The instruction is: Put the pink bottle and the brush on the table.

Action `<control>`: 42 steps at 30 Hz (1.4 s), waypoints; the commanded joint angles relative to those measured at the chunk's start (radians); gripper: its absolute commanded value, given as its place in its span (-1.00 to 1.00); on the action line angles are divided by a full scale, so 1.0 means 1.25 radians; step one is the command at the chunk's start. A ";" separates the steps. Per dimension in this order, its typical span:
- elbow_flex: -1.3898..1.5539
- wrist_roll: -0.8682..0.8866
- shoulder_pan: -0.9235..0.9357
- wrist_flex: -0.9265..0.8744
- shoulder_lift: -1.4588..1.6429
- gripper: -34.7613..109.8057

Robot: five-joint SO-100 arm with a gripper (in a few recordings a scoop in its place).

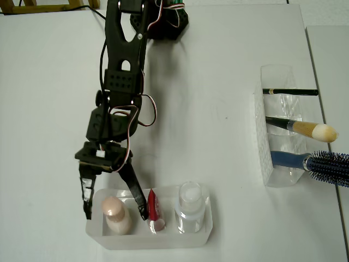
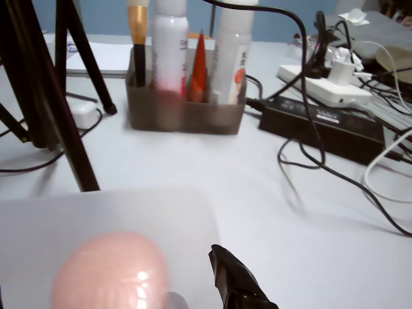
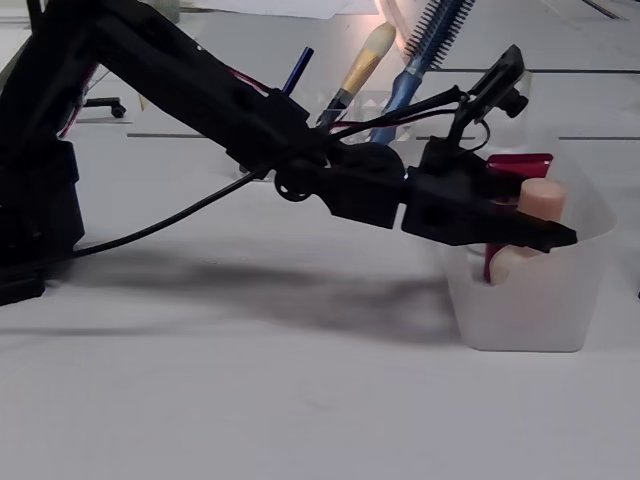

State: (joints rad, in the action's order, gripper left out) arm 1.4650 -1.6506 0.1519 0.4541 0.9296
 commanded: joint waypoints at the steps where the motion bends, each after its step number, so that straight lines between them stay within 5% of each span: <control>1: -0.043 -0.007 -0.006 0.002 0.009 0.09; 11: -0.077 -0.026 -0.018 0.013 -0.026 -0.18; 42: -0.088 -0.026 -0.017 0.015 -0.023 -0.30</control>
State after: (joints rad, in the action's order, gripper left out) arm 1.3929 -1.6720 0.1227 0.4541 0.8483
